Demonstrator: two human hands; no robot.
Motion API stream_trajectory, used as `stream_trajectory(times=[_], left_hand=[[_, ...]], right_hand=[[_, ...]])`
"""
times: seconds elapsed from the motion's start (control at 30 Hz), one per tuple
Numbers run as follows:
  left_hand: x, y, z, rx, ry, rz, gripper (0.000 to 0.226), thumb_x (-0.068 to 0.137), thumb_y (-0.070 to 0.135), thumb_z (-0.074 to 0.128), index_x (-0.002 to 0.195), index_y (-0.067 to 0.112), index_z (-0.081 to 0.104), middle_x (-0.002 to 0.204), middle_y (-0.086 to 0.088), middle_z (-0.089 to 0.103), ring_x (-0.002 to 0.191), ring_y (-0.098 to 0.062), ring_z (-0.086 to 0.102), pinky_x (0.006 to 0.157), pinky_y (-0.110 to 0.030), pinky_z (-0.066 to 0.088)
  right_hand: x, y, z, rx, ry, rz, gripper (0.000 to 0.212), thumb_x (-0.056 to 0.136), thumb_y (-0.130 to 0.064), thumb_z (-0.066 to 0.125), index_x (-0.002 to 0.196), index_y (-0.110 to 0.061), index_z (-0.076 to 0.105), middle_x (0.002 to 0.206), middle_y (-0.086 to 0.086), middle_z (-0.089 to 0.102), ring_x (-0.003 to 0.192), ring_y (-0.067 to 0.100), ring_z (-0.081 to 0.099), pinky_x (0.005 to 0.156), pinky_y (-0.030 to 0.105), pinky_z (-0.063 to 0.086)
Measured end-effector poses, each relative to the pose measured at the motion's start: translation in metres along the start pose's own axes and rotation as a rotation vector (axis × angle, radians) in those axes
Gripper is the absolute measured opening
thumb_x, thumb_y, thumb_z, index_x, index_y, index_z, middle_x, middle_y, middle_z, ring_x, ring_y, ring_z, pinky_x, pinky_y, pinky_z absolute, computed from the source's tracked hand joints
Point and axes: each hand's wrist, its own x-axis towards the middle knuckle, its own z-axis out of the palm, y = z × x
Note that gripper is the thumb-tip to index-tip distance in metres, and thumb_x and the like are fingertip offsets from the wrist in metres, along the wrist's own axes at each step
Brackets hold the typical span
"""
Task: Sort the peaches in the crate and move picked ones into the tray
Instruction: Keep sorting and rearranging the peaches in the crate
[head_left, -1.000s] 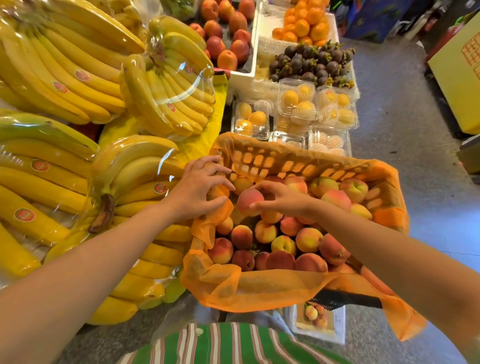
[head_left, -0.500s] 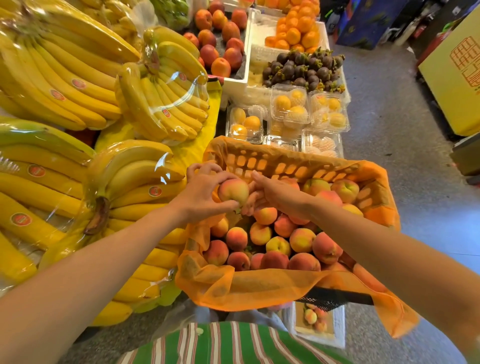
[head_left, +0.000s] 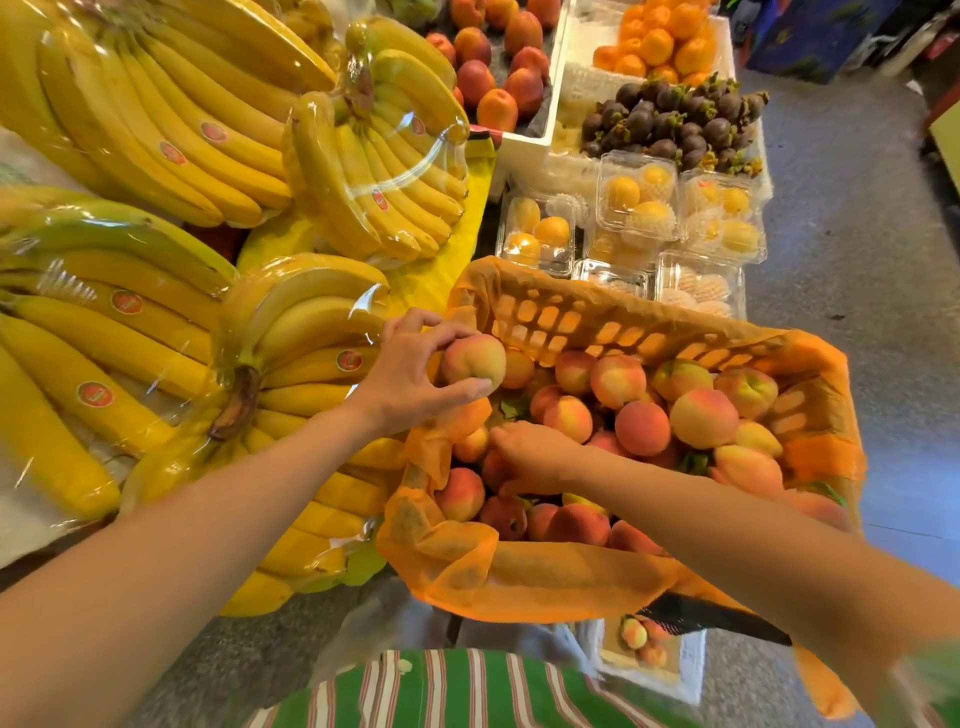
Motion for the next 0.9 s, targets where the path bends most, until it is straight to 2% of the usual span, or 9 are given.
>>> stream_trajectory(times=[0.13, 0.27, 0.33, 0.4, 0.47, 0.53, 0.67, 0.8, 0.9], left_hand=[[0.002, -0.002, 0.000, -0.023, -0.008, -0.018, 0.066, 0.059, 0.069, 0.058, 0.116, 0.034, 0.062, 0.113, -0.002, 0.046, 0.117, -0.025, 0.039, 0.096, -0.034, 0.035], [0.003, -0.004, 0.000, -0.049, -0.014, -0.017, 0.057, 0.060, 0.068, 0.059, 0.112, 0.042, 0.057, 0.112, -0.002, 0.046, 0.115, -0.025, 0.041, 0.096, -0.038, 0.040], [0.003, -0.004, 0.000, -0.052, -0.022, -0.010, 0.056, 0.061, 0.067, 0.060, 0.111, 0.043, 0.055, 0.112, -0.002, 0.046, 0.115, -0.024, 0.042, 0.096, -0.040, 0.042], [0.004, -0.004, -0.001, -0.066, -0.027, -0.005, 0.055, 0.062, 0.067, 0.060, 0.111, 0.043, 0.055, 0.112, -0.002, 0.046, 0.114, -0.023, 0.043, 0.095, -0.040, 0.043], [0.004, -0.002, -0.002, -0.089, -0.028, -0.002, 0.055, 0.062, 0.066, 0.059, 0.111, 0.043, 0.055, 0.112, -0.003, 0.047, 0.113, -0.023, 0.044, 0.095, -0.039, 0.043], [0.004, -0.001, -0.002, -0.104, -0.025, 0.001, 0.054, 0.062, 0.066, 0.059, 0.110, 0.044, 0.054, 0.112, -0.003, 0.046, 0.113, -0.023, 0.044, 0.095, -0.039, 0.044], [0.003, -0.002, -0.001, -0.114, -0.026, -0.001, 0.055, 0.062, 0.066, 0.060, 0.111, 0.042, 0.055, 0.112, -0.003, 0.046, 0.112, -0.023, 0.045, 0.094, -0.040, 0.044], [0.003, -0.002, -0.001, -0.107, -0.027, -0.010, 0.056, 0.062, 0.066, 0.060, 0.112, 0.041, 0.054, 0.113, -0.002, 0.045, 0.112, -0.021, 0.044, 0.093, -0.037, 0.045], [0.002, -0.002, 0.000, -0.109, -0.024, -0.011, 0.057, 0.062, 0.066, 0.060, 0.112, 0.040, 0.055, 0.113, -0.002, 0.044, 0.112, -0.021, 0.045, 0.092, -0.036, 0.045]], right_hand=[[0.008, 0.000, -0.002, -0.096, 0.108, 0.008, 0.057, 0.077, -0.041, 0.073, 0.116, -0.007, 0.048, 0.114, 0.013, 0.059, 0.103, 0.032, 0.058, 0.077, 0.039, 0.046], [0.009, 0.010, -0.008, -0.134, 0.176, 0.036, 0.062, 0.079, -0.039, 0.073, 0.123, -0.006, 0.044, 0.118, 0.013, 0.055, 0.107, 0.031, 0.055, 0.083, 0.038, 0.044], [0.007, 0.013, -0.010, -0.063, 0.218, -0.030, 0.060, 0.081, -0.042, 0.070, 0.123, -0.007, 0.046, 0.118, 0.012, 0.053, 0.106, 0.028, 0.052, 0.084, 0.038, 0.043], [0.004, 0.013, -0.012, 0.122, 0.260, -0.069, 0.050, 0.082, -0.045, 0.069, 0.115, -0.010, 0.055, 0.109, 0.008, 0.057, 0.099, 0.024, 0.054, 0.079, 0.035, 0.045], [0.002, 0.009, -0.012, 0.260, 0.223, -0.075, 0.042, 0.083, -0.047, 0.068, 0.105, -0.012, 0.061, 0.100, 0.003, 0.064, 0.090, 0.020, 0.060, 0.072, 0.034, 0.050], [0.002, 0.001, -0.006, 0.274, 0.134, -0.152, 0.044, 0.084, -0.046, 0.068, 0.113, -0.014, 0.061, 0.099, 0.003, 0.069, 0.087, 0.020, 0.064, 0.071, 0.036, 0.053], [0.009, -0.014, 0.007, 0.144, 0.062, -0.278, 0.058, 0.086, -0.042, 0.066, 0.136, -0.017, 0.048, 0.105, 0.010, 0.065, 0.087, 0.027, 0.062, 0.067, 0.034, 0.046], [0.020, -0.020, 0.013, -0.007, 0.040, -0.258, 0.071, 0.086, -0.050, 0.062, 0.143, -0.016, 0.038, 0.117, 0.011, 0.059, 0.094, 0.031, 0.061, 0.064, 0.037, 0.047], [0.019, -0.017, 0.015, -0.070, 0.055, -0.256, 0.066, 0.086, -0.051, 0.061, 0.141, -0.019, 0.043, 0.113, 0.008, 0.062, 0.097, 0.029, 0.062, 0.063, 0.033, 0.043]])
